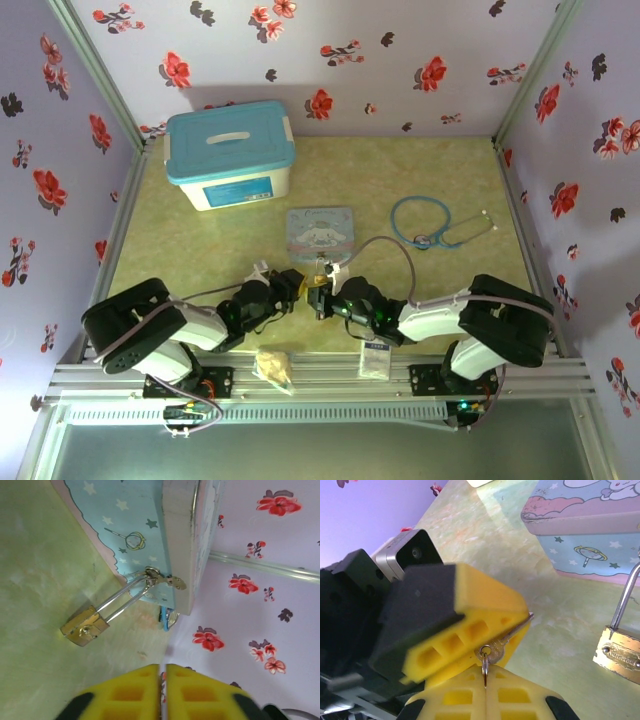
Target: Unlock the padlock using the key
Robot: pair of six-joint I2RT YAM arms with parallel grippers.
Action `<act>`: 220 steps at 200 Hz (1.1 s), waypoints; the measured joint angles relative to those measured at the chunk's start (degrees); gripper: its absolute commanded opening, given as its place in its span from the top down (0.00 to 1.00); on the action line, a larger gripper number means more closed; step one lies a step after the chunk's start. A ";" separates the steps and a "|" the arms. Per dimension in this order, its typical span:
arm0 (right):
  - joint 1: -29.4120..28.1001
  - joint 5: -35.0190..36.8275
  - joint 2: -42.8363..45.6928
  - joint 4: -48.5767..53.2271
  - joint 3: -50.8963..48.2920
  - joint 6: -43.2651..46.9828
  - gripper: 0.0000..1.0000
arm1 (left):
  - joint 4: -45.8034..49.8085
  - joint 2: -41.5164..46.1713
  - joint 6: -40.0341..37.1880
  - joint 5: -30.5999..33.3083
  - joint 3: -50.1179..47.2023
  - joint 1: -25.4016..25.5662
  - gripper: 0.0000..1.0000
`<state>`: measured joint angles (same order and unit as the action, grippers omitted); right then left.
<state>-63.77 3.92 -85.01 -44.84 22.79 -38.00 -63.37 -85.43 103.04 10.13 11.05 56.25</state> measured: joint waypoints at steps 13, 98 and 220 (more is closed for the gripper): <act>0.00 0.50 0.66 1.05 -0.09 0.02 1.00 | -0.48 -0.79 -0.17 -0.46 0.33 0.00 1.00; 4.13 0.31 10.08 -1.66 -6.86 -4.68 0.45 | 8.57 8.90 -10.43 -1.31 3.76 0.00 1.00; 11.28 -20.41 1.60 -26.86 -2.58 -16.15 0.57 | 14.12 23.32 -25.07 2.58 4.61 0.00 1.00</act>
<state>-52.49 -16.49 -83.42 -71.70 20.21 -54.15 -49.25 -62.11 77.97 12.71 15.66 56.25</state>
